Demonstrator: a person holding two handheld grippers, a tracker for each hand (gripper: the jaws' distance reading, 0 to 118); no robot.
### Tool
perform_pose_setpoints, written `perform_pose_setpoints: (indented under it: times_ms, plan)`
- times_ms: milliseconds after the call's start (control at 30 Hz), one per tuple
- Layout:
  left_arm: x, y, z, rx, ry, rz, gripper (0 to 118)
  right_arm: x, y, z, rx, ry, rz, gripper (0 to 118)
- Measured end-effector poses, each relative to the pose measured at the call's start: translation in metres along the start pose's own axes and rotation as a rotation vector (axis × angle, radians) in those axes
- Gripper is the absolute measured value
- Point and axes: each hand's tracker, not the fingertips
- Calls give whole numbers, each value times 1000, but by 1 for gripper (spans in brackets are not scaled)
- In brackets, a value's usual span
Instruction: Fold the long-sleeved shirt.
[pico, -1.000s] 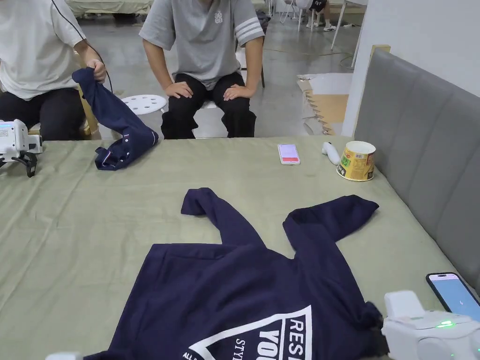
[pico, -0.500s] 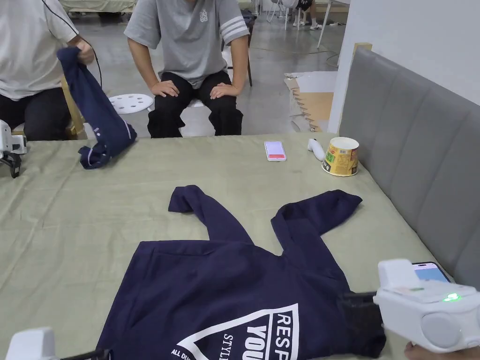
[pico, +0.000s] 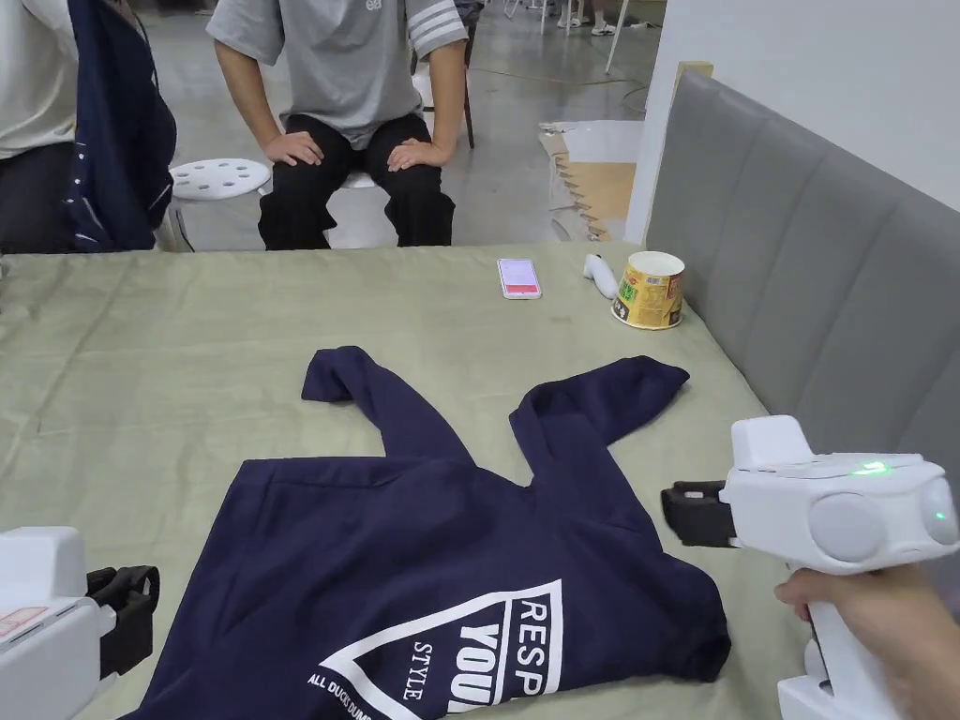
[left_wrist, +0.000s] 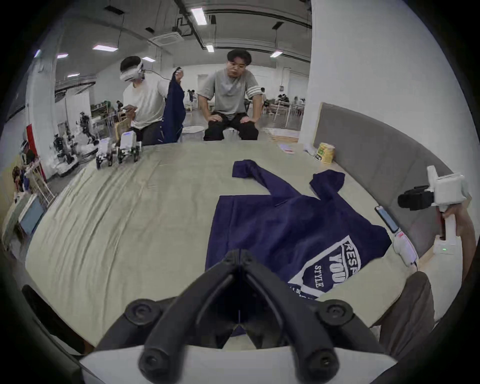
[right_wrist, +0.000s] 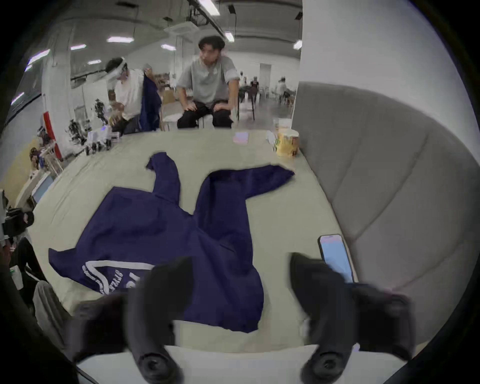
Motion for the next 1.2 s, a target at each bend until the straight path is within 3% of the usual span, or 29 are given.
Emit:
perform_pose_setpoints:
  times_ms: [67,133,267,367,467,500,533,567,600,633,667,867,933,1033,1067,1167,1200]
  plan:
    - [2,1,-10,-9,-2,-5,4,8,-1,-32,-62,20,-17,102]
    - [0,5,-22,-31,-17,6,4,14,-1,-66,-133,8,-36,97]
    - [0,12,-50,-64,-13,-6,4,18,-5,-130,-277,1,6,90]
    - [-3,21,-75,-86,-10,-4,4,15,-12,-168,-363,6,-5,69]
    - [-12,36,-110,-112,-4,9,6,5,-20,-182,-357,33,-5,31]
    - [-14,40,-123,-118,7,15,18,2,-18,-177,-345,50,-10,10]
    - [-19,48,-137,-118,18,14,32,-3,-17,-174,-336,107,-10,10]
    - [-23,53,-153,-120,18,12,55,-11,-19,-174,-329,32,63,10]
    - [-28,59,-172,-135,8,3,90,-14,-21,-175,-325,27,139,10]
    - [-32,65,-194,-160,3,3,105,-14,-20,-176,-326,23,146,10]
    - [-36,69,-211,-200,-12,4,110,-12,-18,-176,-333,30,104,10]
    - [-38,74,-309,-312,66,-153,100,-1,-21,-176,-335,68,52,10]
    - [-40,67,-335,-308,103,-209,85,-1,-21,-176,-330,69,48,10]
    - [-39,60,-354,-373,29,-154,77,-3,-21,-175,-330,65,51,10]
    - [-41,59,-351,-307,3,-124,70,-4,-21,-176,-331,63,52,10]
    - [-32,59,-338,-251,-43,-178,11,-4,-20,-175,-331,62,57,10]
    - [-26,58,-328,-231,-9,-216,11,-4,-21,-175,-329,61,58,10]
